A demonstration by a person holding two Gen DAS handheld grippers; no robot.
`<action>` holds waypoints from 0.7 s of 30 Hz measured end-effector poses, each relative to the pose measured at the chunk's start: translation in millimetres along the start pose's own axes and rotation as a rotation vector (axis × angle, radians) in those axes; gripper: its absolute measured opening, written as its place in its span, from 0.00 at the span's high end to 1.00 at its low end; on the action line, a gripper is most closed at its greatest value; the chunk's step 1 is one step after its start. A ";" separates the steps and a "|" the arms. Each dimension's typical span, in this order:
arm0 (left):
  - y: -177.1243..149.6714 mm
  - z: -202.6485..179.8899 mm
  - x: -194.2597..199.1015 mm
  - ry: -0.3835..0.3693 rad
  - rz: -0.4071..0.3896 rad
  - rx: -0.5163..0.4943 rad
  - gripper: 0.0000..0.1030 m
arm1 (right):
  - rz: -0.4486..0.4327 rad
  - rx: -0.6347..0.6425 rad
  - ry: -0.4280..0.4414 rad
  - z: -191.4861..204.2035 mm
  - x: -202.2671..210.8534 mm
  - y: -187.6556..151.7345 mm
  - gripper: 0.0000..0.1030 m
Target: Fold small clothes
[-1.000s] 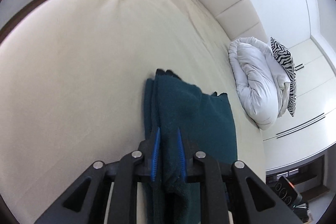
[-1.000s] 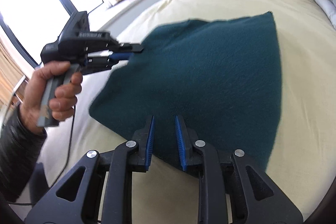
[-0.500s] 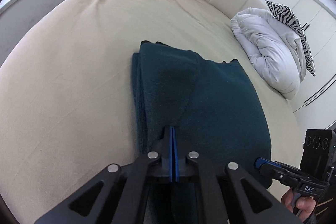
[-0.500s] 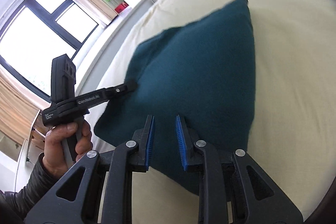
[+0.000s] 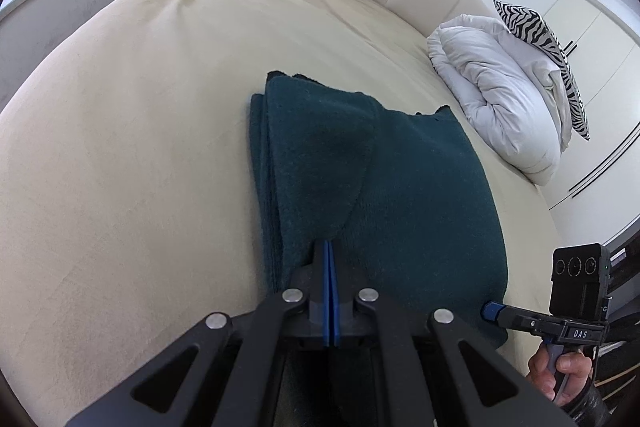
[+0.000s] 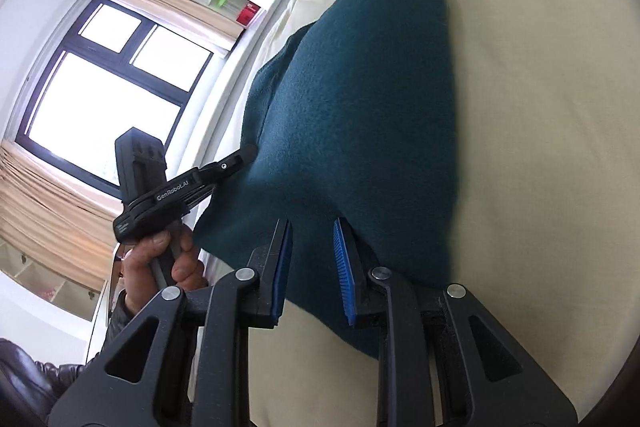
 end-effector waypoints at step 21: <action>43.5 -27.6 -56.2 0.088 0.065 -0.171 0.71 | -0.092 -0.146 -0.103 -33.0 -66.2 171.1 0.54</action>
Point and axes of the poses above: each gripper's, at about its wrist camera, not at the fingertips, and x roughly against the way its jaws point, z to its left, y to its top, the point moved 4 cm from there along -x, roughly the way its jaws point, and after that the axes turned 8 degrees about -z, right-handed, at the moved point
